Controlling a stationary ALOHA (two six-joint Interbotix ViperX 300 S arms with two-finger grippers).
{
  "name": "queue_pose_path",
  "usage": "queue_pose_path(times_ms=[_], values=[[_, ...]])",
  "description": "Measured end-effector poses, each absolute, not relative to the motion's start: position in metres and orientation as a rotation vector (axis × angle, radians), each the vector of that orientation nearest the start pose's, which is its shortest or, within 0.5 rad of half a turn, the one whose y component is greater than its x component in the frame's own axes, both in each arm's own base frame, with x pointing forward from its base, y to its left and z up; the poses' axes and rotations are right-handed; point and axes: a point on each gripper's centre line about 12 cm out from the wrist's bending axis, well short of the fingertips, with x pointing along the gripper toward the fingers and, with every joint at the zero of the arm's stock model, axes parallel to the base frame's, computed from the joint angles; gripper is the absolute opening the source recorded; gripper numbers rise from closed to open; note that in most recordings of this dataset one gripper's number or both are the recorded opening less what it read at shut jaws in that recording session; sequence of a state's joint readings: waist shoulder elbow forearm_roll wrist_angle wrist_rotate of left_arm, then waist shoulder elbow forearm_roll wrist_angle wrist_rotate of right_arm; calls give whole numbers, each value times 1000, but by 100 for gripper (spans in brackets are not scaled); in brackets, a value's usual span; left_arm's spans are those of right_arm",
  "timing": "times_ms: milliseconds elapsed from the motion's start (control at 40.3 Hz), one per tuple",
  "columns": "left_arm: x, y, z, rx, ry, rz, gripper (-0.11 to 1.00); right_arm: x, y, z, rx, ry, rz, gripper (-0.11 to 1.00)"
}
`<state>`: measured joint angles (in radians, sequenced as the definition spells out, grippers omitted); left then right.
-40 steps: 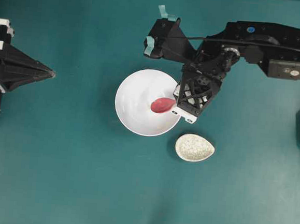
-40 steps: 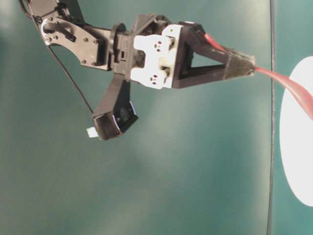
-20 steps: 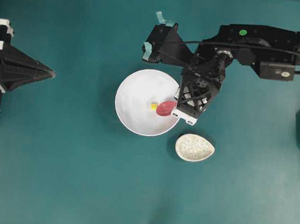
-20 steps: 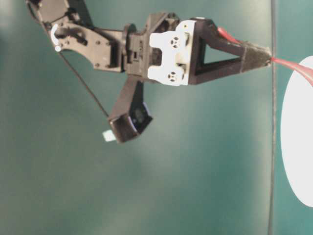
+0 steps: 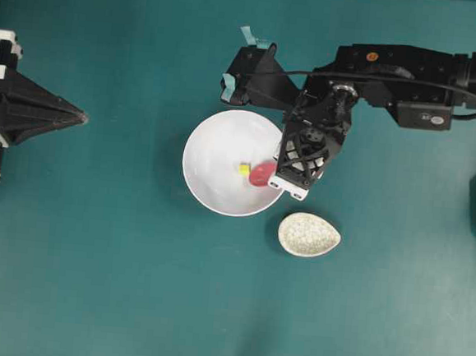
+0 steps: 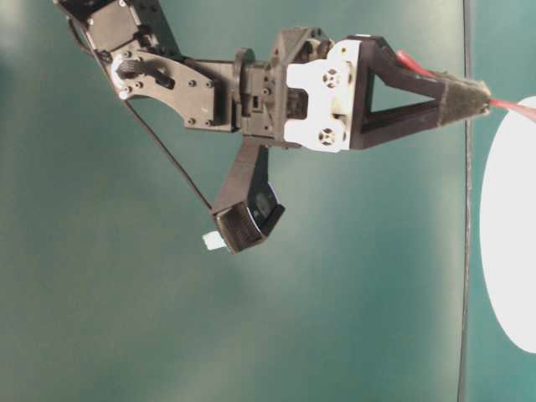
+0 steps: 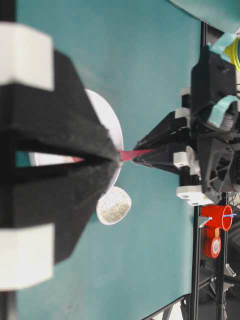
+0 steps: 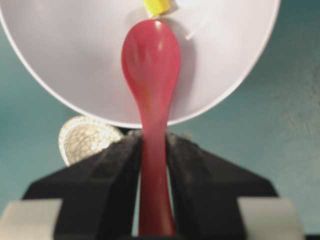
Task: Scoop the yellow hexagonal prism block from the bowl with a spoon using the right arm.
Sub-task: 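Lower the spoon into the bowl and push it toward the yellow block, then scoop the yellow block onto the spoon and lift it up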
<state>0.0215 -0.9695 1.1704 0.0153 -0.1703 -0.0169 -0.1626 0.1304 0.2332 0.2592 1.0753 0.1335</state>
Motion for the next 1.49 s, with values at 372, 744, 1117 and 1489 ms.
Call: queue_pose_path(times_ms=[372,744,1117,1489], values=[[198,4,282,-2,31,19,1,405,-41,190,482,1340,-138,24],[198,4,282,-2,32,19,1,416,-45,188,477,1254,-149,24],[198,4,282,-4,31,19,1,427,-46,192,468,1156,-155,24],[198,4,282,-2,31,19,1,432,-45,194,463,1108,-156,24]])
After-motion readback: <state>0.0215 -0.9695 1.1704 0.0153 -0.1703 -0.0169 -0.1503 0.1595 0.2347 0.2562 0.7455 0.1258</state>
